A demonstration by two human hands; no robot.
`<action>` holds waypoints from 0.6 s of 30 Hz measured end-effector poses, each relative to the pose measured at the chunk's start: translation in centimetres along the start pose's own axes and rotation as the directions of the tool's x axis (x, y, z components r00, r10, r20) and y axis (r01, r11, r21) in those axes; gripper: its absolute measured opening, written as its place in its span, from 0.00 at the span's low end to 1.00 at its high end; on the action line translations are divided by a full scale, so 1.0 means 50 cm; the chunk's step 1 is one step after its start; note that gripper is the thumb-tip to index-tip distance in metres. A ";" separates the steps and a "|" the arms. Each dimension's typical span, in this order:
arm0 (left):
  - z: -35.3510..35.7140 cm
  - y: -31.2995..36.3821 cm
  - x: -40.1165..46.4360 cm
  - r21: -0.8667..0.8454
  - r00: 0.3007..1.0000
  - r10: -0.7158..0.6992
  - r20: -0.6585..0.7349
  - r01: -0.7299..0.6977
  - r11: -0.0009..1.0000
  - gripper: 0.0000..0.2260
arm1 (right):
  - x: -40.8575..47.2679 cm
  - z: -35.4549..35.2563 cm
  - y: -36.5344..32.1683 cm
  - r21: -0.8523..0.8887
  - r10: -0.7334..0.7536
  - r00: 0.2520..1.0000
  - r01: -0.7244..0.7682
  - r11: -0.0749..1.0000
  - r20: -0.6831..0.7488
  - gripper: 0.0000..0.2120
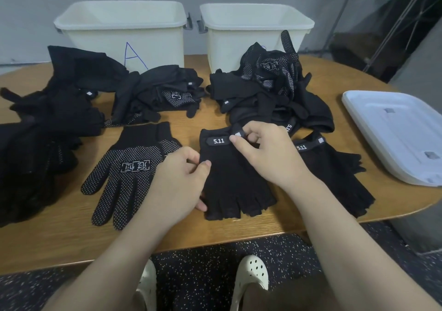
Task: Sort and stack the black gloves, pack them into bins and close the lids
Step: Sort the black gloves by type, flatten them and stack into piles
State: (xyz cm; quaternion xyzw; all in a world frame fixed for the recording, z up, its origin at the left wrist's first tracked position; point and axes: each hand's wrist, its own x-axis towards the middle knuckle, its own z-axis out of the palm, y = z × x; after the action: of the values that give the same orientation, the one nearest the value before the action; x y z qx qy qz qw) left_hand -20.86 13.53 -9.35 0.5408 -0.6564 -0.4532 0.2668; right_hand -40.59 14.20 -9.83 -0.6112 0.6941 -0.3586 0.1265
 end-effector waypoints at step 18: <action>-0.030 -0.012 -0.007 -0.002 0.999 0.037 -0.017 -0.037 0.999 0.05 | -0.011 0.008 0.000 -0.060 -0.003 1.000 0.004 0.998 0.018 0.16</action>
State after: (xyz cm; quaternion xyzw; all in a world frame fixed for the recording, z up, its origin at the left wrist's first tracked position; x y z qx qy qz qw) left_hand -19.21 13.39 -9.17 0.5321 -0.6635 -0.4445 0.2811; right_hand -40.23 14.60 -10.28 -0.6191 0.7024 -0.3323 0.1136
